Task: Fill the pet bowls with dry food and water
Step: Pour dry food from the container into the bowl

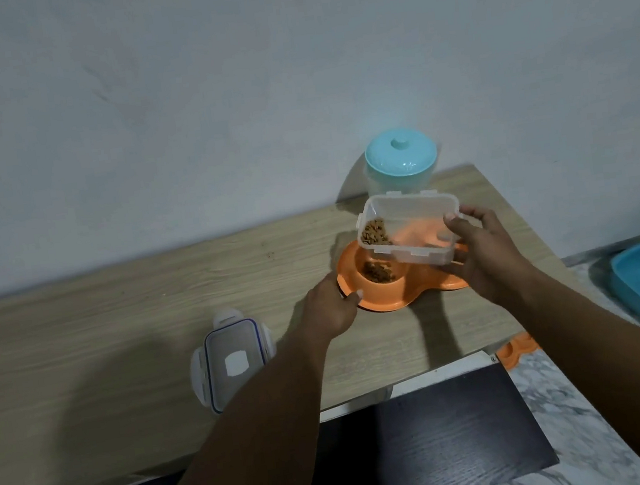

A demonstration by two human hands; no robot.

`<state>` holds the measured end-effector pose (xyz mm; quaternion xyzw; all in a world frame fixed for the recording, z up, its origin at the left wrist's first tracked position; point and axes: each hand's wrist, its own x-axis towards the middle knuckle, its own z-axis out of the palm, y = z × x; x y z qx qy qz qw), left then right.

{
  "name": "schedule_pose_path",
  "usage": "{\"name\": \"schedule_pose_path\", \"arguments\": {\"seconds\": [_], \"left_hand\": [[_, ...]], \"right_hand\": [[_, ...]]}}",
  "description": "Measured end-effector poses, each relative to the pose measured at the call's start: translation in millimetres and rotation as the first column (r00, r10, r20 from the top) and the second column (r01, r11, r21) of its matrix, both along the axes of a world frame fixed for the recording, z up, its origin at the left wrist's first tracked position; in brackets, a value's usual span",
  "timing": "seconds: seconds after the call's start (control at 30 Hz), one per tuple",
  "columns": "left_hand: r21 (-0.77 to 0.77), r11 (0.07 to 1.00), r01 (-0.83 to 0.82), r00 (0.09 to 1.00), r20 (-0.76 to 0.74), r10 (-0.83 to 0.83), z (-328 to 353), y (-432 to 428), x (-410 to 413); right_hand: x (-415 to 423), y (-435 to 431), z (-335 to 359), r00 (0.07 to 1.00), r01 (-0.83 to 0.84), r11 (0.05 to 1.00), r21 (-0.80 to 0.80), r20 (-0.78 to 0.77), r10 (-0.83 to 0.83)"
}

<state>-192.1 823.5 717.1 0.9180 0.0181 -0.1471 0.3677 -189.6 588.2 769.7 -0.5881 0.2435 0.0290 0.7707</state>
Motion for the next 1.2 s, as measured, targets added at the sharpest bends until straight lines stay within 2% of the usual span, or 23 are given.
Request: {"name": "schedule_pose_path", "arguments": {"seconds": [0.1,0.2,0.3,0.4,0.47,0.57,0.77,1.0,1.2], "left_hand": [[-0.080,0.981,-0.176,0.982,0.056,0.181,16,8,-6],[-0.263,0.910,-0.321,0.939,0.034,0.341,31,21,-12],[-0.419,0.836,-0.353,0.925,-0.026,0.378,36,33,-18],[-0.434,0.831,-0.348,0.929,-0.042,0.368,39,46,-24],[-0.446,0.811,-0.379,0.919,-0.082,0.385,36,57,-26],[-0.465,0.782,-0.415,0.906,-0.138,0.399,26,76,-30],[-0.335,0.863,-0.379,0.925,-0.175,0.338,11,104,-41],[-0.242,0.925,-0.293,0.954,-0.136,0.267,0,104,-49],[-0.143,0.959,-0.244,0.969,-0.068,0.236,-2,101,-53]], "right_hand": [[-6,20,-3,0.999,-0.031,0.992,0.126,-0.022,0.034],[-12,51,-4,0.998,-0.042,0.976,0.214,-0.031,0.049],[-18,87,-5,0.998,-0.053,0.961,0.272,-0.020,0.061],[-25,123,-8,0.994,-0.100,0.960,0.262,-0.025,0.110],[-30,141,-13,0.985,-0.159,0.966,0.204,-0.042,0.170],[-36,159,-22,0.949,-0.307,0.951,0.025,-0.071,0.308],[-49,167,-40,0.849,-0.525,0.823,-0.219,-0.202,0.488],[-63,159,-54,0.793,-0.608,0.654,-0.450,-0.301,0.530],[-63,158,-58,0.774,-0.629,0.581,-0.516,-0.342,0.533]]}}
